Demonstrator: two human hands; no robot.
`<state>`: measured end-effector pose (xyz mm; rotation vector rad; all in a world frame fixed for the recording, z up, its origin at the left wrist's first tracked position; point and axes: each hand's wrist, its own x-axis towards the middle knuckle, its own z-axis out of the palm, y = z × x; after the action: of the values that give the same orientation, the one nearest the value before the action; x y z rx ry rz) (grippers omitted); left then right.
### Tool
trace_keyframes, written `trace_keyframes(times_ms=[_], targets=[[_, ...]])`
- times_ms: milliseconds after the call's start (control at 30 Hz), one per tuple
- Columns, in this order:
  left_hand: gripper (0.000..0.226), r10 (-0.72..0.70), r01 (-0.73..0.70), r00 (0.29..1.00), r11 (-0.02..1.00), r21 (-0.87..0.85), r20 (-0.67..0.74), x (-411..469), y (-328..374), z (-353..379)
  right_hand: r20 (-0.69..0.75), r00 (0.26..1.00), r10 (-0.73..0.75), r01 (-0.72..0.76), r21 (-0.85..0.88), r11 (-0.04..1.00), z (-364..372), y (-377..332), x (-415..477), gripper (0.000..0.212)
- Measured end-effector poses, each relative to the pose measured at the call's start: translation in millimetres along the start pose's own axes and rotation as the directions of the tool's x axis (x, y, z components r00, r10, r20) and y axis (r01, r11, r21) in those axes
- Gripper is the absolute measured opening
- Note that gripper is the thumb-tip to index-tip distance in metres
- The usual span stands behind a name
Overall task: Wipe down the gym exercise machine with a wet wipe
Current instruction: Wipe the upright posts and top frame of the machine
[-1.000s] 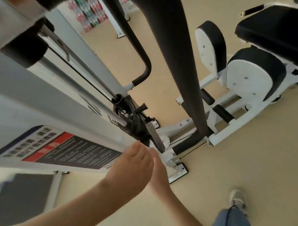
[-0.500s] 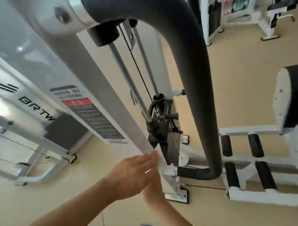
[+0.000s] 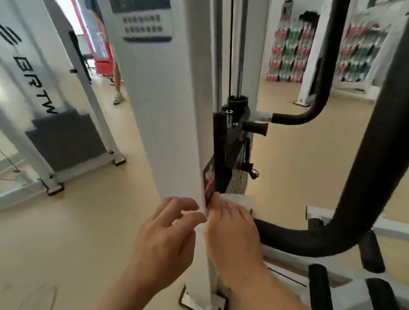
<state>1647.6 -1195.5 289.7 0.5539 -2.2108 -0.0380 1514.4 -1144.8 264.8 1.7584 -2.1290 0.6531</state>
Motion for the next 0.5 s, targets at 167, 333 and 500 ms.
trace_keyframes(times_ms=[167, 333, 500], targets=[[0.027, -0.001, 0.016, 0.987, 0.996, 0.092, -0.16, -43.4, -10.5, 47.4, -0.196, 0.931, -0.307, 0.28, -0.155, 0.947, 21.3, 34.1, -16.9, 0.04], [0.028, -0.138, 0.133, 0.95, 0.99, -0.039, -0.281, -60.2, -8.7, 68.8, -0.36, 0.748, -0.558, 0.514, -0.217, 0.83, 40.9, 53.2, -29.0, 0.035], [0.022, -0.371, 0.256, 0.846, 0.913, -0.317, -0.384, -52.1, -7.2, 65.8, -0.525, 0.52, -0.674, 0.711, -0.17, 0.682, 42.7, 38.6, -6.9, 0.025]])
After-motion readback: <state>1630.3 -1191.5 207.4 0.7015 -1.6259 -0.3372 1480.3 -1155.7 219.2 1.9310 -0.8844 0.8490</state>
